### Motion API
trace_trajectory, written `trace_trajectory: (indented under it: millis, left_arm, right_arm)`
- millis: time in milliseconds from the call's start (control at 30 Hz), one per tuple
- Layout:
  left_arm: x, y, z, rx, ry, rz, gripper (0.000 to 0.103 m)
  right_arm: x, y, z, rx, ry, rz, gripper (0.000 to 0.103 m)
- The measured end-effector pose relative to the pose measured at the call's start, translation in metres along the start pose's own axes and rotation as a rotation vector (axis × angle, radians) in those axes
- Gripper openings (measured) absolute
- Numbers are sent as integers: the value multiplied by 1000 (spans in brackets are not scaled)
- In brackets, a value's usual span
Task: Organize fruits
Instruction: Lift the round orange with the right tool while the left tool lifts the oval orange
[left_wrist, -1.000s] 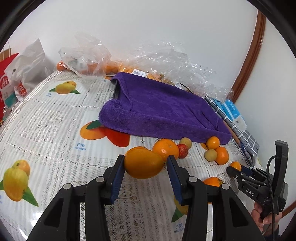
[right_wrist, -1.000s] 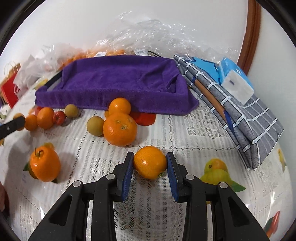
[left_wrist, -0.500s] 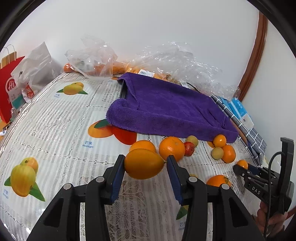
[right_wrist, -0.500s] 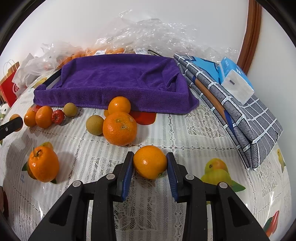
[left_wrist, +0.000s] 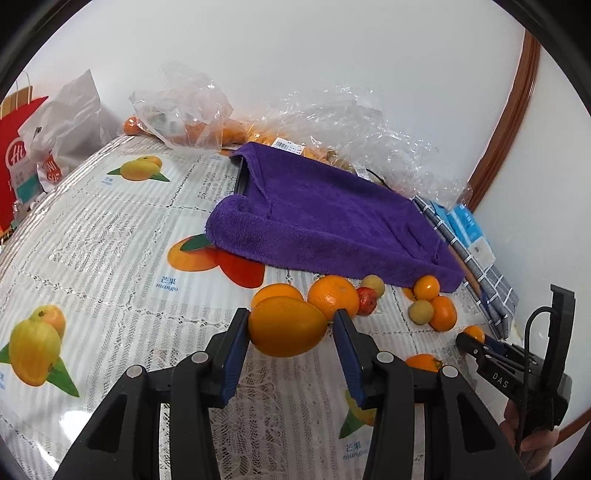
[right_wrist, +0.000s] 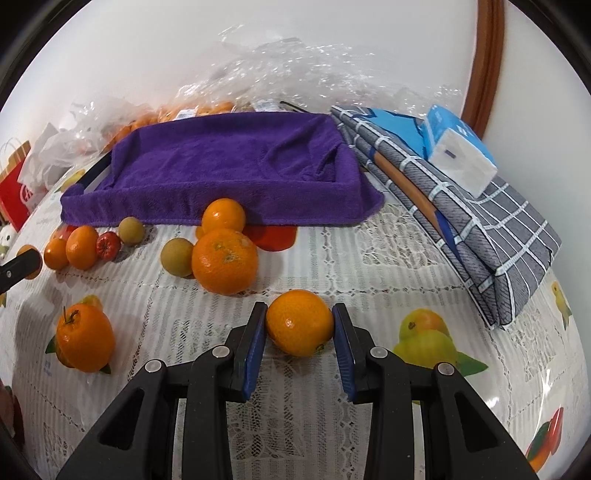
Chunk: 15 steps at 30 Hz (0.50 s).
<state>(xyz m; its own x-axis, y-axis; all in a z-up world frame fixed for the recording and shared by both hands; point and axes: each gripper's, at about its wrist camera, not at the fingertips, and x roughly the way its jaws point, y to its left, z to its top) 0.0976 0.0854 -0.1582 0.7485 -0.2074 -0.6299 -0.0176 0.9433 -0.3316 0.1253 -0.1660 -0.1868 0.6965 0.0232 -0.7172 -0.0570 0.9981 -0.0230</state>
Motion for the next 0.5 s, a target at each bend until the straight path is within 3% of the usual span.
trace_trajectory:
  millis: [267, 500]
  left_arm:
    - [1, 2, 4, -5, -19, 27, 43]
    - [-2, 8, 6, -28, -61, 60, 43]
  right_arm:
    - [-9, -19, -4, 98, -36, 27, 35]
    - [-16, -13, -9, 75, -54, 61, 35]
